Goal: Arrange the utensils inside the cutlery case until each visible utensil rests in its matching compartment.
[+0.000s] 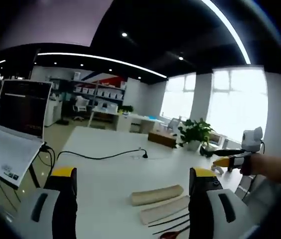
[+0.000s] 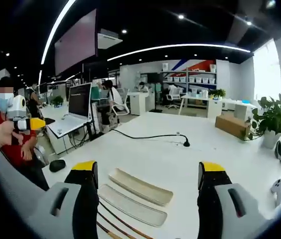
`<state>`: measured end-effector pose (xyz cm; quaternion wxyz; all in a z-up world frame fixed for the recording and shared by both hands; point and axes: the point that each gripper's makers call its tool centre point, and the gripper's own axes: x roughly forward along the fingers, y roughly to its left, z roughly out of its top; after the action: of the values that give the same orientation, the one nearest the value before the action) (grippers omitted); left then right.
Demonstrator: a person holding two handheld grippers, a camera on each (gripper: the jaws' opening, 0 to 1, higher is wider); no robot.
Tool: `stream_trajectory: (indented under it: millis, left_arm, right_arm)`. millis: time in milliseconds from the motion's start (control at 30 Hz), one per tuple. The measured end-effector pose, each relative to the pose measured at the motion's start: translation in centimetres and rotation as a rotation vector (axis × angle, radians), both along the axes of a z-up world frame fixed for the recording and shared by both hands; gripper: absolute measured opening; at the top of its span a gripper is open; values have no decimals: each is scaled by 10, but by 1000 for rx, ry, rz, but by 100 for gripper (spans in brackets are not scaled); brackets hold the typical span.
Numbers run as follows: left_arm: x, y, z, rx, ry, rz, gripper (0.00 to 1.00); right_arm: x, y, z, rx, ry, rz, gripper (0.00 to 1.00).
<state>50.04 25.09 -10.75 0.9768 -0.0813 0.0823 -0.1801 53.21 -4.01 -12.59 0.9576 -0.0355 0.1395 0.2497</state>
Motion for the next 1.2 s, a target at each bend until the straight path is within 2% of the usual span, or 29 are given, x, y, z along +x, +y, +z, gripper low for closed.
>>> stream_trajectory:
  millis: [200, 600, 667, 867, 967, 1067, 1200]
  left_arm:
    - [1, -1, -1, -4, 1, 3, 96]
    - [-4, -3, -9, -8, 17, 1, 96]
    - [-4, -2, -9, -7, 17, 4, 96]
    - [-3, 0, -10, -10, 18, 11, 96]
    - [-3, 3, -10, -12, 17, 19, 96]
    - [-3, 5, -13, -4, 20, 25, 96]
    - [-4, 7, -17, -2, 25, 29, 96]
  right_arm:
    - [-1, 0, 3, -39, -13, 13, 81]
    - [-6, 2, -8, -97, 28, 73, 82]
    - [-3, -8, -11, -153, 34, 39, 86]
    - [-4, -6, -18, -157, 67, 91, 72]
    - [-5, -4, -25, -208, 82, 129, 72]
    - [-8, 5, -25, -208, 74, 192, 66]
    - [-12, 7, -36, -231, 106, 241, 64]
